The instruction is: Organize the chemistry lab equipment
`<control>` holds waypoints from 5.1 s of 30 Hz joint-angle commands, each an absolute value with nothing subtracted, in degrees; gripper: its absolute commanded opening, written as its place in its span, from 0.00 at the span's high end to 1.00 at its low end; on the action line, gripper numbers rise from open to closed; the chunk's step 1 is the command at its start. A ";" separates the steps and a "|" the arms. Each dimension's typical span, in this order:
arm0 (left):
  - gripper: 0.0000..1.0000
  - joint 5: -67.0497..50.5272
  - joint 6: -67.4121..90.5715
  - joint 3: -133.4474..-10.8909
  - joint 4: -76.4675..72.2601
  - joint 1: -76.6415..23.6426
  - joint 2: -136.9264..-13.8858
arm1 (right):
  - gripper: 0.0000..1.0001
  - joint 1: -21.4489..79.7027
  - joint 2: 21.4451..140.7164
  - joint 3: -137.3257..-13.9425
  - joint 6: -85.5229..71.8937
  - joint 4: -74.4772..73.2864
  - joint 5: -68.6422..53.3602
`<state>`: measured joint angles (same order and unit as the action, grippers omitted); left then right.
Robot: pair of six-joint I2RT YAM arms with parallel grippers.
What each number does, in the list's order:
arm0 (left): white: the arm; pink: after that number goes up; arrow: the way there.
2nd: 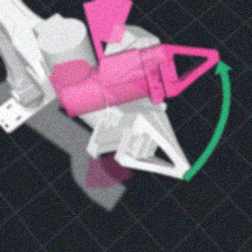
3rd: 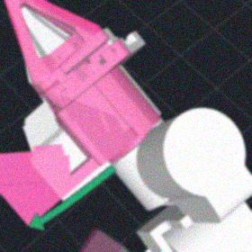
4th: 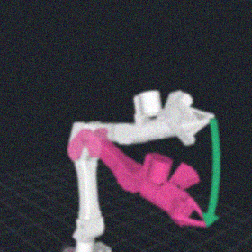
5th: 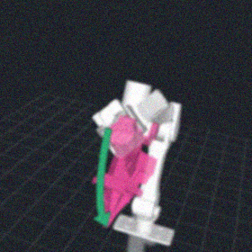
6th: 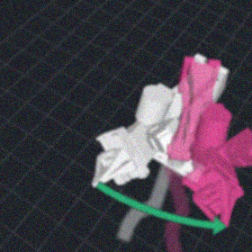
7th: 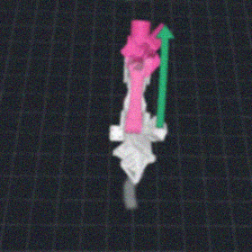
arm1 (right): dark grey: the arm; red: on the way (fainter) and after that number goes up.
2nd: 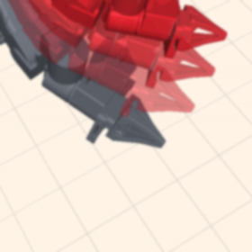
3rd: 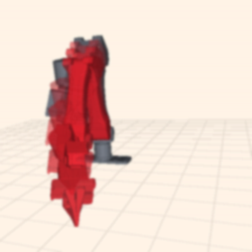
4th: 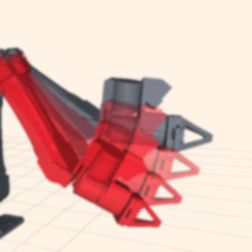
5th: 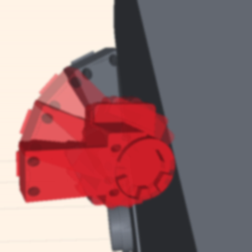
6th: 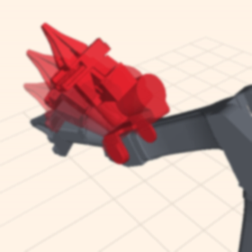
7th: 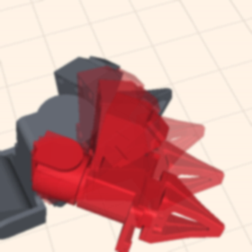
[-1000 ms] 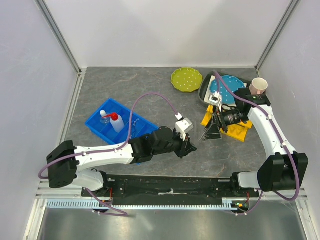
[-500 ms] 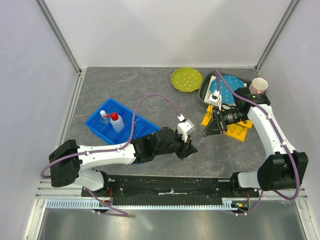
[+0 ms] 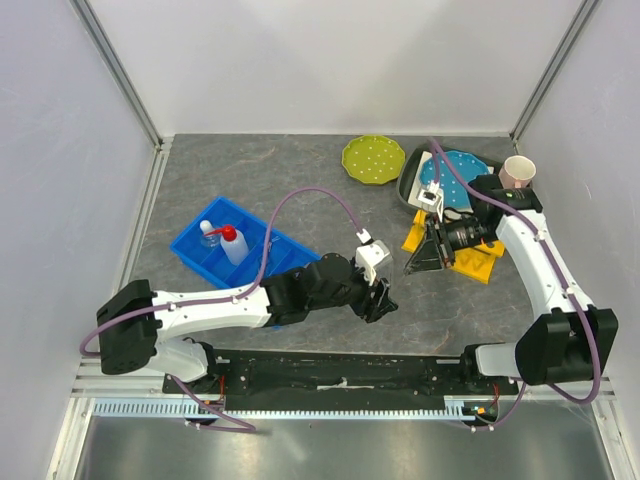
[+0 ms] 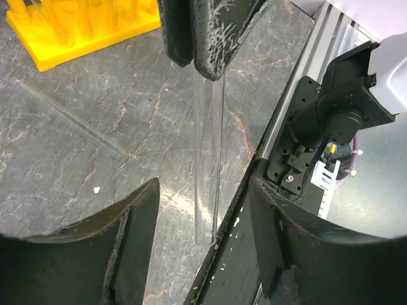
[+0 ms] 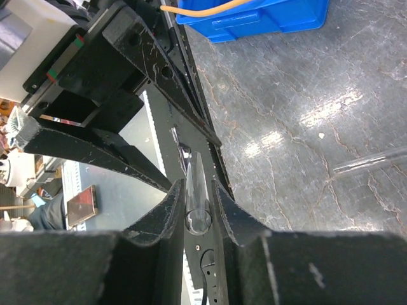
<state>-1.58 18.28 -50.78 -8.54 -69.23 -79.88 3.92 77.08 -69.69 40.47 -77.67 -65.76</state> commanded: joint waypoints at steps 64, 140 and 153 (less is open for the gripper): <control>0.17 25.75 -4.83 -48.25 31.03 -62.49 -65.39 | 0.84 -11.51 72.07 -75.59 33.66 -57.75 -20.21; 0.15 23.03 -3.78 -47.55 29.71 -62.67 -63.73 | 0.51 -11.60 69.44 -63.27 35.51 -47.63 -22.50; 0.00 12.75 2.89 -46.93 22.41 -57.75 -53.18 | 0.03 -11.51 56.87 -67.50 31.03 -50.36 -34.26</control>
